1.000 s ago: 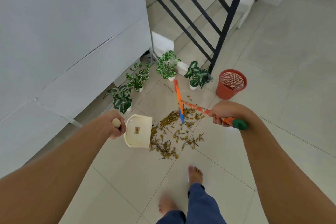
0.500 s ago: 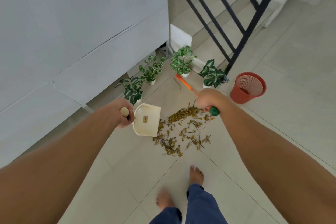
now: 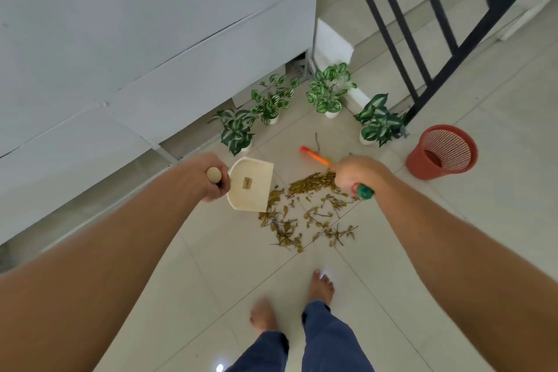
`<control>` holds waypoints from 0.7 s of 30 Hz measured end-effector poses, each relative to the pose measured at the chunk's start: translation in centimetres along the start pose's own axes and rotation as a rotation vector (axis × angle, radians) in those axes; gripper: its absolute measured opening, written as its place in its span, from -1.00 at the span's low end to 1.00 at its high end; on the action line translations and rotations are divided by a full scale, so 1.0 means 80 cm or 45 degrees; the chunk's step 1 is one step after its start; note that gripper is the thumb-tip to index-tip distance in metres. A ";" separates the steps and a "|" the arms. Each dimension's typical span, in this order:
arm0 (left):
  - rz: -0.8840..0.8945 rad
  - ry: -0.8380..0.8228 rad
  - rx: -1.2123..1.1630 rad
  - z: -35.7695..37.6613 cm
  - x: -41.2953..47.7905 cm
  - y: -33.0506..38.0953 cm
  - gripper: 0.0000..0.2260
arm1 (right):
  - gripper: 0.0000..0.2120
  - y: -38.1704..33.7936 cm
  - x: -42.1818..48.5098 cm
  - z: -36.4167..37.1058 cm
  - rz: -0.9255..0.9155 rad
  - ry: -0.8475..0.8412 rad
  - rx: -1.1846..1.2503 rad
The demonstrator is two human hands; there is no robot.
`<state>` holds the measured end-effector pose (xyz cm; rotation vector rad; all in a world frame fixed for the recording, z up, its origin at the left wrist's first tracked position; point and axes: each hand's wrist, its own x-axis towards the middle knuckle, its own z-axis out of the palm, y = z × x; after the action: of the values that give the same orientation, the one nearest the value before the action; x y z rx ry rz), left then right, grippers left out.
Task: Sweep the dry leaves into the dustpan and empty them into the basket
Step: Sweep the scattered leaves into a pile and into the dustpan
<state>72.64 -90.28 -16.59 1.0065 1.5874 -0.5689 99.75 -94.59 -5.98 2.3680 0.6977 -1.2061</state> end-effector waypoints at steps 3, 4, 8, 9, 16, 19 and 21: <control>-0.086 0.026 0.005 0.012 0.005 -0.007 -0.52 | -0.53 0.006 -0.015 0.014 0.003 0.003 -0.005; -0.073 0.084 0.002 0.010 0.010 -0.010 -0.52 | -0.51 0.007 -0.019 0.016 0.001 0.019 -0.003; 0.081 0.180 0.025 -0.002 0.037 -0.011 -0.52 | -0.56 0.006 -0.015 0.009 -0.010 0.099 -0.001; 0.120 0.180 0.075 -0.007 0.044 -0.015 -0.52 | -0.61 0.004 -0.012 0.004 -0.019 0.121 0.008; 0.187 0.177 -0.359 -0.085 -0.023 0.123 -0.58 | -0.67 -0.006 -0.007 0.003 -0.042 0.080 0.077; 0.070 0.005 -0.591 -0.125 -0.094 0.214 -0.89 | -0.61 -0.003 -0.026 0.023 -0.002 0.040 0.149; 0.054 -0.018 -0.537 -0.137 -0.139 0.244 -0.89 | -0.52 0.003 -0.040 0.040 0.035 0.016 0.304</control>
<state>83.31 -74.78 -0.18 0.7131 1.5830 -0.1961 96.27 -97.35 -5.08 2.5708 0.5498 -1.3289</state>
